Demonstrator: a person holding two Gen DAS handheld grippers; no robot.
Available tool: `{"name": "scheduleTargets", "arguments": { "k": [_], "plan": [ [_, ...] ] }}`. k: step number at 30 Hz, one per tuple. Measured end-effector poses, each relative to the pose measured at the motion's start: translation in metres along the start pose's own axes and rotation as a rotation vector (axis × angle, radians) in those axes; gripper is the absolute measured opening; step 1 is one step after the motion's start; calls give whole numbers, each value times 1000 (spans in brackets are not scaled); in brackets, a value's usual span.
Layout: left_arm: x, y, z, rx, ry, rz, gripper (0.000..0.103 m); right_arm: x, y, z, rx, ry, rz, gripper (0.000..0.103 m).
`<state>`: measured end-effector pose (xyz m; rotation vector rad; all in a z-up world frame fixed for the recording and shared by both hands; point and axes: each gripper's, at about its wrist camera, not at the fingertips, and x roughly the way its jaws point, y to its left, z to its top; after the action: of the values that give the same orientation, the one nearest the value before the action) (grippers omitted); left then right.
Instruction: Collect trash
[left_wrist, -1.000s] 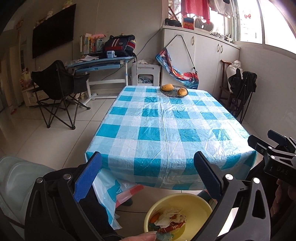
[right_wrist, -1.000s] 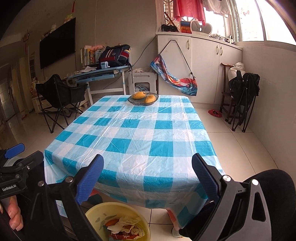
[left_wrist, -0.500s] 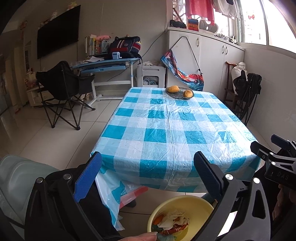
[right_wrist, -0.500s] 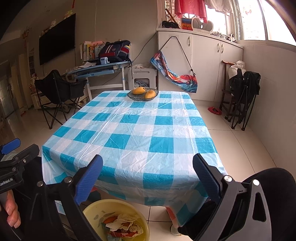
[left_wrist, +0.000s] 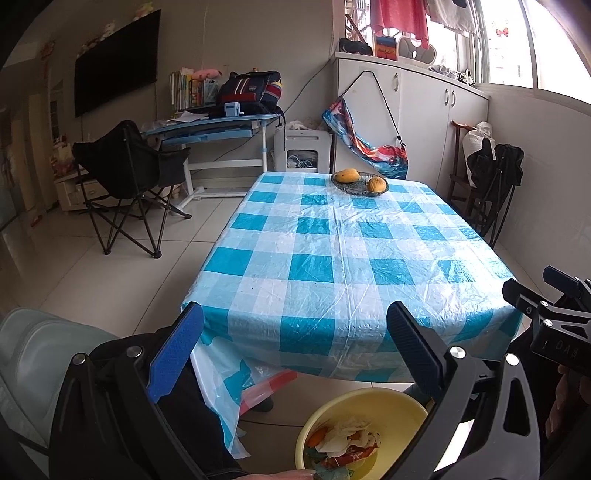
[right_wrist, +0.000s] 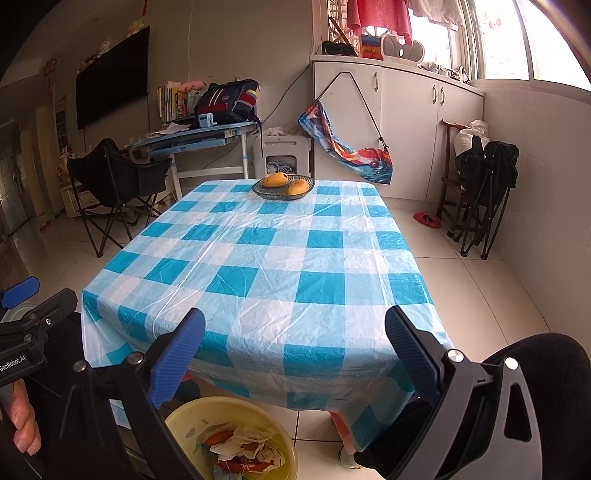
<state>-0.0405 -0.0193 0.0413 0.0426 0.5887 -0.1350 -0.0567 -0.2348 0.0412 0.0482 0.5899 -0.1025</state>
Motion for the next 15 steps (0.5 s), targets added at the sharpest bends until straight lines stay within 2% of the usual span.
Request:
{"name": "scheduleTargets", "arguments": {
  "k": [15],
  "plan": [
    [0, -1, 0, 1, -2, 3, 96, 1, 0, 0, -2, 3, -1, 94]
  ]
}}
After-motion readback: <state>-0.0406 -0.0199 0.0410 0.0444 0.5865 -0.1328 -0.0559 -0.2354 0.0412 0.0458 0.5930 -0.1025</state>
